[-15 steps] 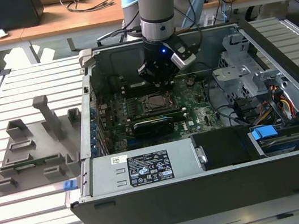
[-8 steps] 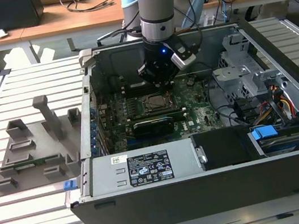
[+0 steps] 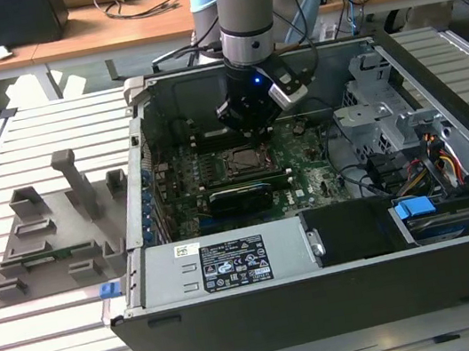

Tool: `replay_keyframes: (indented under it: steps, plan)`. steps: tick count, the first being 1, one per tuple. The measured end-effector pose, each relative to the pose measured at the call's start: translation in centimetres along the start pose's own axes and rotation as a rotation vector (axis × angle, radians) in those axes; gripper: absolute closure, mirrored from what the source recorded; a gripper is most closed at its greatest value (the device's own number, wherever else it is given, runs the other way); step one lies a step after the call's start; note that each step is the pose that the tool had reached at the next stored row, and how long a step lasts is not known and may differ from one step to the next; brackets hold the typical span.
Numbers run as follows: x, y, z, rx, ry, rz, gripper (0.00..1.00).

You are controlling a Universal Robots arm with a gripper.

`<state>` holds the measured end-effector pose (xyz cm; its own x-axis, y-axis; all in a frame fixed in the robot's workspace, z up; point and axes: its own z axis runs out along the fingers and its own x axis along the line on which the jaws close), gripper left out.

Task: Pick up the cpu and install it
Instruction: 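Install the first cpu locking lever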

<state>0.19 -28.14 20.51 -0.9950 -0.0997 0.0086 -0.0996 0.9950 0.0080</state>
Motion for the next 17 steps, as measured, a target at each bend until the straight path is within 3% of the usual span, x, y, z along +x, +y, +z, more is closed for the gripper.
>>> replay_keyframes:
  steps: [6, 11, 17]
  plan:
    - [0.0, -0.02, 0.01, 0.0074, 0.0006, 0.0, 0.89]
    - [0.01, -0.06, 0.0, 0.0194, 0.0019, 0.0, 0.89]
    - [0.29, -0.02, 0.02, 0.0176, 0.0014, 0.0, 0.89]
